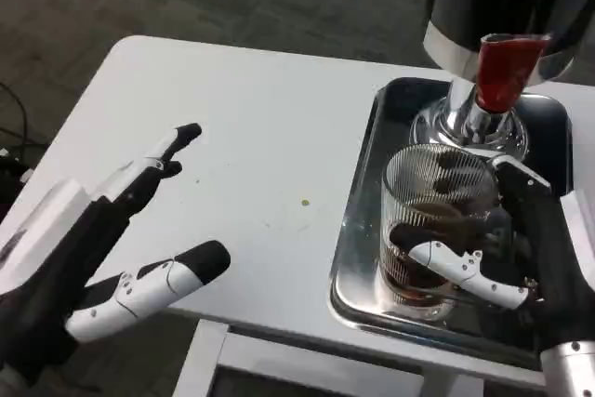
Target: Grasp the cup under the faucet to collect the drink, then remove the cup.
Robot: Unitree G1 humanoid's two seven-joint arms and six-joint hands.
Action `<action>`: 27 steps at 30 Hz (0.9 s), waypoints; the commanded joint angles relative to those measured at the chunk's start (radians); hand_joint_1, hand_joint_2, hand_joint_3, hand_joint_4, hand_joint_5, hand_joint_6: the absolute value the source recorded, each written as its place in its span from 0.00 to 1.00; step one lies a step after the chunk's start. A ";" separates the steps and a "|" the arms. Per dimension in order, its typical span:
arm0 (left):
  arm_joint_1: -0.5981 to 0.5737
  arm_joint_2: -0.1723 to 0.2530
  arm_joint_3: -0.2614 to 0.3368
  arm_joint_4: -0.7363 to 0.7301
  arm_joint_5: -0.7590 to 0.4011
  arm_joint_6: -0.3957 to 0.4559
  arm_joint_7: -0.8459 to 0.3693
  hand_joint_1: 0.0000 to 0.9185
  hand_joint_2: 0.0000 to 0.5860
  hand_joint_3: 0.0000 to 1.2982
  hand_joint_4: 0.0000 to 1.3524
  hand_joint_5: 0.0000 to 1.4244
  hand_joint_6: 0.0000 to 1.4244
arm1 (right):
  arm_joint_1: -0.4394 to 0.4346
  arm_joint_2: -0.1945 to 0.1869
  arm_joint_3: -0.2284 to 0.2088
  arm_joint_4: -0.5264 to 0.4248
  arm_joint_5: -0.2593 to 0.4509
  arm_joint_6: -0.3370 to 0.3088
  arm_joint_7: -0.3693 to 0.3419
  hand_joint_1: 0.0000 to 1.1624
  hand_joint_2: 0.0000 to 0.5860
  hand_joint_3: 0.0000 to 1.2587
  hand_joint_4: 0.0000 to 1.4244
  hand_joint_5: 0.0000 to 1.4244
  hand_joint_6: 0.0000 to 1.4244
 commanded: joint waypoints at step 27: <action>0.074 -0.002 0.083 -0.061 -0.024 0.000 0.006 0.00 0.11 0.05 0.03 0.07 0.02 | 0.107 0.059 0.082 -0.283 -0.037 0.006 0.052 0.71 0.28 0.47 0.46 0.57 0.59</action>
